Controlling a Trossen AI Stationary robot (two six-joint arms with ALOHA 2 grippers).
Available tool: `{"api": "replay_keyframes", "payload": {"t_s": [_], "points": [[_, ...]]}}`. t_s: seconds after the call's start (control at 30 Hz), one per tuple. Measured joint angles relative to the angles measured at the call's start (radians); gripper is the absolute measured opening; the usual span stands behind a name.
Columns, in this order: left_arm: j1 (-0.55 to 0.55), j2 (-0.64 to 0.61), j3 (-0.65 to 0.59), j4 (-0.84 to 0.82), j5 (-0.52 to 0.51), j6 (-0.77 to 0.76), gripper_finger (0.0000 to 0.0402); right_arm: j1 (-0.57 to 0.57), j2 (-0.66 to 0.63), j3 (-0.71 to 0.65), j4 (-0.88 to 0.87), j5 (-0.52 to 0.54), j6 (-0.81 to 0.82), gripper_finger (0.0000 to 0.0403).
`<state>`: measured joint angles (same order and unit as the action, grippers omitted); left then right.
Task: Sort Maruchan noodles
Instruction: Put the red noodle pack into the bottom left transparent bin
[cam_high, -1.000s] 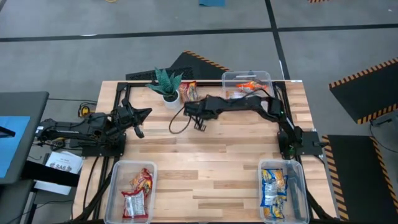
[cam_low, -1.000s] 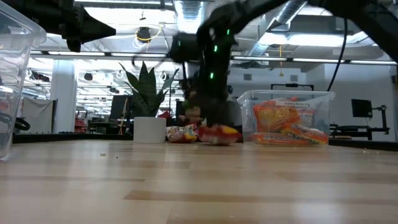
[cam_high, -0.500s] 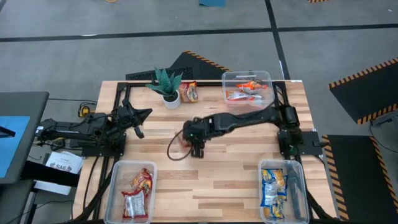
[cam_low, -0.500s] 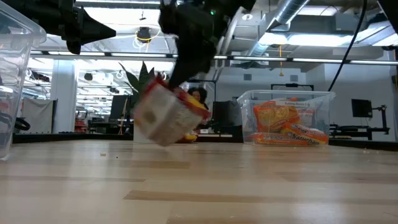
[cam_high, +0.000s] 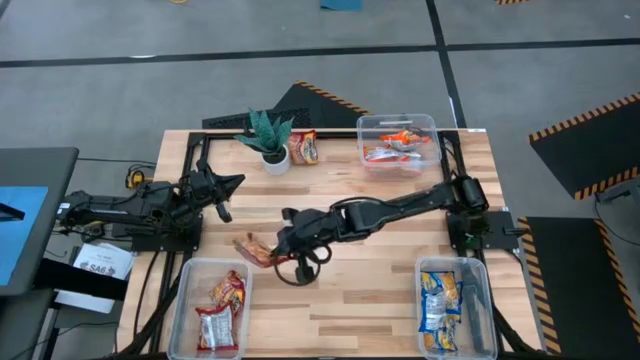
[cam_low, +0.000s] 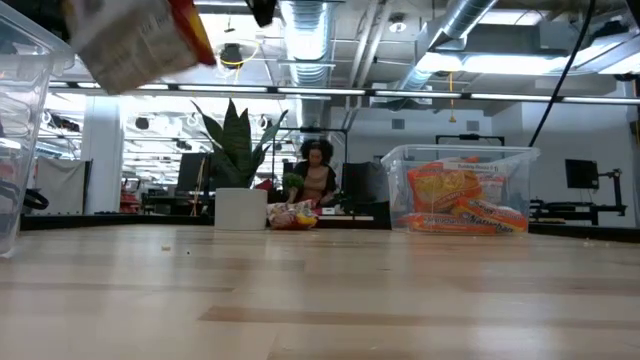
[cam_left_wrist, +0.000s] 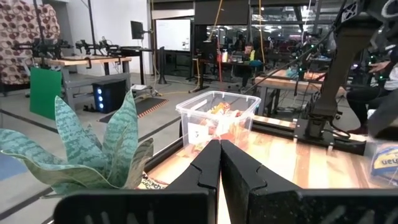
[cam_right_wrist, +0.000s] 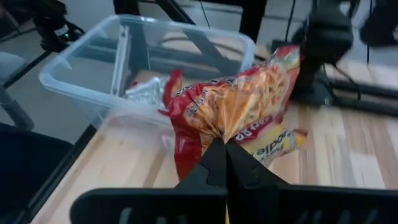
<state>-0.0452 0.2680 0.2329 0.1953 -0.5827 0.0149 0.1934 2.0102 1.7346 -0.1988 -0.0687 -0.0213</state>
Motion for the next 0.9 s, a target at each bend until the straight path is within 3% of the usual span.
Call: {"api": "replay_keyframes", "payload": {"t_s": [0.17,0.5,0.7,0.9], "points": [[0.0,0.0,0.0,0.0,-0.001,0.025,0.0,0.018,0.005,0.021,0.084,0.001,-0.06,0.0005],[0.0,0.0,0.0,0.001,-0.008,0.025,0.0,0.036,0.011,0.022,0.29,-0.171,-0.066,0.0005],[0.0,0.0,0.0,0.006,-0.008,0.025,0.0,0.047,0.149,0.053,0.501,-0.278,-0.03,0.0005],[0.0,0.0,0.0,0.005,-0.008,0.025,0.0,0.032,0.266,0.189,0.519,-0.345,0.02,0.0005]]}}
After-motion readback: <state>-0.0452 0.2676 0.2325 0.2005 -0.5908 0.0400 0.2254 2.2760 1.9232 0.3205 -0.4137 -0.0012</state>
